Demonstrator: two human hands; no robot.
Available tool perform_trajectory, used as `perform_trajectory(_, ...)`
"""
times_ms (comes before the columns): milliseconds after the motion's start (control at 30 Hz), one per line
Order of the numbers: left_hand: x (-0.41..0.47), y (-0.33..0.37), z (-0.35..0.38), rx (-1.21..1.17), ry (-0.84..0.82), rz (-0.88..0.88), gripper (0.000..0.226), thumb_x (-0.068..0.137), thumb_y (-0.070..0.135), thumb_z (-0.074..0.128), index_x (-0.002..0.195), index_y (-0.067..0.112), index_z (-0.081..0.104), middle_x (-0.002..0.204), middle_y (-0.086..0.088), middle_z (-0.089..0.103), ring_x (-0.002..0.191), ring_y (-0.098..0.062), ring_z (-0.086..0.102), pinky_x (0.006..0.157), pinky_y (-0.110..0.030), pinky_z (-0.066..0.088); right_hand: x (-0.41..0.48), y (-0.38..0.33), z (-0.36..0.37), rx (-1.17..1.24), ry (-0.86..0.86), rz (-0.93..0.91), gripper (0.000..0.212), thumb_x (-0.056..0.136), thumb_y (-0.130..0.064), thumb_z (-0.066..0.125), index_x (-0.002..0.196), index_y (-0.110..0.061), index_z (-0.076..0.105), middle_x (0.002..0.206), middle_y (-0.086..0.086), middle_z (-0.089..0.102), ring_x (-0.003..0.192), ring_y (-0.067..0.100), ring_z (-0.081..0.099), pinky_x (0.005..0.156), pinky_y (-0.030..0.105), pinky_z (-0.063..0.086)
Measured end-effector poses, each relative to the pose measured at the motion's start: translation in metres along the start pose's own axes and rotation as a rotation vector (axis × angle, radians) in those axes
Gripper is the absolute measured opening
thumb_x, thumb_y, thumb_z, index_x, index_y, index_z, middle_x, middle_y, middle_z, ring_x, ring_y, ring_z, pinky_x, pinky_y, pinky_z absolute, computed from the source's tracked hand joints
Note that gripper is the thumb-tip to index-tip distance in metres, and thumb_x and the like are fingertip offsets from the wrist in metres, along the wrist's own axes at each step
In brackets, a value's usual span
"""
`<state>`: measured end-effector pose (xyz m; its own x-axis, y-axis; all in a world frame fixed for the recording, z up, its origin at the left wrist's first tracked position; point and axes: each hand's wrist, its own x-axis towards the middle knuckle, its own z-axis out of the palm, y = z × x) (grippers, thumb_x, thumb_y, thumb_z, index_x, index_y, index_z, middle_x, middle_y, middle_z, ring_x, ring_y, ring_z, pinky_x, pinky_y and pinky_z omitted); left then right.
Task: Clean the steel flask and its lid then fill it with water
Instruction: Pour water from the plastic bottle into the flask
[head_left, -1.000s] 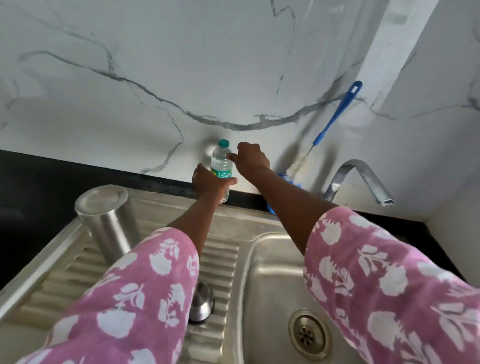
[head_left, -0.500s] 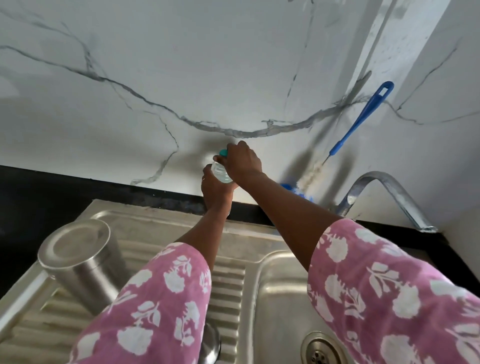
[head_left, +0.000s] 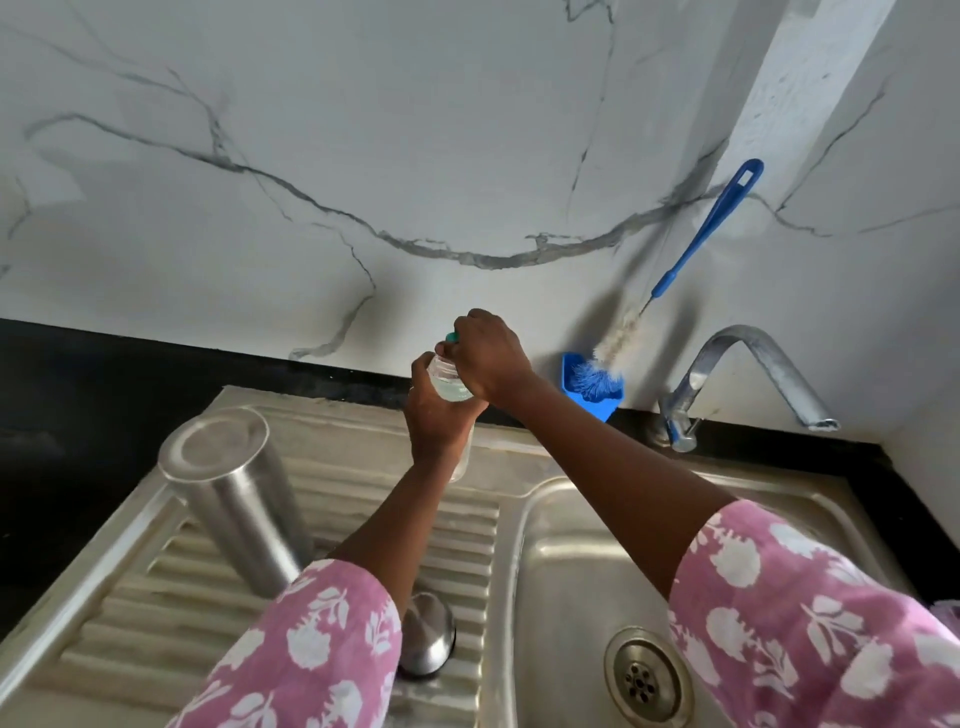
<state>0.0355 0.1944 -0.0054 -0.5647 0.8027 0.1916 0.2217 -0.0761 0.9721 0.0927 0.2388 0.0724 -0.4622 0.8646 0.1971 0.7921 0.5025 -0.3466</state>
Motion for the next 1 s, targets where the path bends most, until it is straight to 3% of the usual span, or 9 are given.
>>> perform_trajectory(100, -0.012, -0.001, -0.015, 0.005, -0.055, -0.047, 0.068, 0.065, 0.005, 0.080, 0.124, 0.019, 0.049, 0.098, 0.006, 0.062, 0.090, -0.015, 0.059, 0.079, -0.024, 0.045, -0.014, -0.004, -0.004, -0.023, -0.035, -0.069, 0.031, 0.096, -0.024, 0.049, 0.097, 0.004, 0.062, 0.101, 0.017, 0.057, 0.096, 0.029, 0.053, 0.067, 0.025, 0.028)
perform_trajectory(267, -0.029, 0.000, -0.033, 0.025, -0.111, -0.083, 0.061, 0.066, 0.003, 0.078, 0.117, 0.021, 0.048, 0.088, 0.012, 0.058, 0.078, -0.006, 0.055, 0.067, -0.015, 0.040, -0.034, -0.003, -0.012, 0.062, -0.124, -0.211, 0.014, 0.087, -0.005, 0.053, 0.089, 0.003, 0.064, 0.084, 0.010, 0.053, 0.079, 0.022, 0.047, 0.065, 0.027, 0.026)
perform_trajectory(400, -0.041, -0.003, -0.041, 0.013, -0.164, -0.099, 0.061, 0.065, 0.003, 0.081, 0.111, 0.026, 0.046, 0.086, 0.018, 0.057, 0.077, 0.003, 0.055, 0.064, -0.009, 0.041, -0.039, 0.000, -0.023, 0.036, -0.252, -0.260, 0.029, 0.083, 0.000, 0.061, 0.110, -0.004, 0.069, 0.110, 0.014, 0.065, 0.101, 0.024, 0.057, 0.082, 0.022, 0.037)
perform_trajectory(467, -0.046, -0.004, -0.044, -0.001, -0.176, -0.114, 0.061, 0.066, 0.003, 0.080, 0.111, 0.026, 0.046, 0.086, 0.019, 0.058, 0.077, 0.005, 0.056, 0.061, -0.005, 0.040, -0.041, -0.002, -0.028, 0.081, -0.286, -0.274, 0.033, 0.081, 0.006, 0.061, 0.112, -0.004, 0.069, 0.116, 0.011, 0.067, 0.107, 0.022, 0.059, 0.086, 0.016, 0.037)
perform_trajectory(533, -0.051, -0.004, -0.047, -0.015, -0.177, -0.129, 0.061, 0.066, 0.003, 0.080, 0.113, 0.026, 0.047, 0.086, 0.017, 0.059, 0.077, 0.004, 0.057, 0.060, -0.004, 0.040, -0.043, -0.004, -0.032, 0.123, -0.306, -0.286, 0.035, 0.079, 0.012, 0.060, 0.109, -0.004, 0.070, 0.115, 0.009, 0.068, 0.109, 0.020, 0.061, 0.092, 0.021, 0.043)
perform_trajectory(700, -0.060, -0.002, -0.051, -0.023, -0.159, -0.126, 0.066, 0.066, 0.005, 0.081, 0.122, 0.020, 0.048, 0.094, 0.007, 0.060, 0.084, -0.011, 0.057, 0.074, -0.021, 0.042, -0.050, -0.014, -0.042, 0.202, -0.379, -0.216, 0.047, 0.072, 0.020, 0.055, 0.106, -0.008, 0.072, 0.115, 0.005, 0.068, 0.110, 0.014, 0.059, 0.086, 0.009, 0.042)
perform_trajectory(833, -0.066, -0.003, -0.049, 0.004, -0.144, -0.087, 0.067, 0.067, 0.008, 0.082, 0.124, 0.019, 0.047, 0.100, 0.004, 0.059, 0.090, -0.014, 0.056, 0.081, -0.024, 0.042, -0.052, -0.023, -0.051, 0.229, -0.418, -0.095, 0.045, 0.077, 0.000, 0.065, 0.119, -0.016, 0.066, 0.119, 0.002, 0.066, 0.110, 0.015, 0.059, 0.093, 0.023, 0.045)
perform_trajectory(933, -0.068, -0.006, -0.047, 0.015, -0.119, -0.073, 0.069, 0.066, 0.009, 0.082, 0.125, 0.018, 0.046, 0.107, 0.002, 0.058, 0.096, -0.016, 0.055, 0.084, -0.025, 0.042, -0.052, -0.025, -0.045, -0.067, -0.337, -0.119, 0.042, 0.078, -0.033, 0.074, 0.115, -0.015, 0.067, 0.114, 0.006, 0.065, 0.104, 0.019, 0.057, 0.083, 0.024, 0.043)
perform_trajectory(1000, -0.068, -0.008, -0.046, 0.013, -0.110, -0.072, 0.071, 0.066, 0.009, 0.082, 0.127, 0.018, 0.046, 0.111, 0.000, 0.058, 0.098, -0.016, 0.055, 0.084, -0.025, 0.040, -0.053, -0.025, -0.039, -0.125, -0.312, -0.127, 0.044, 0.077, -0.036, 0.075, 0.114, -0.014, 0.067, 0.112, 0.008, 0.064, 0.103, 0.021, 0.057, 0.078, 0.025, 0.042)
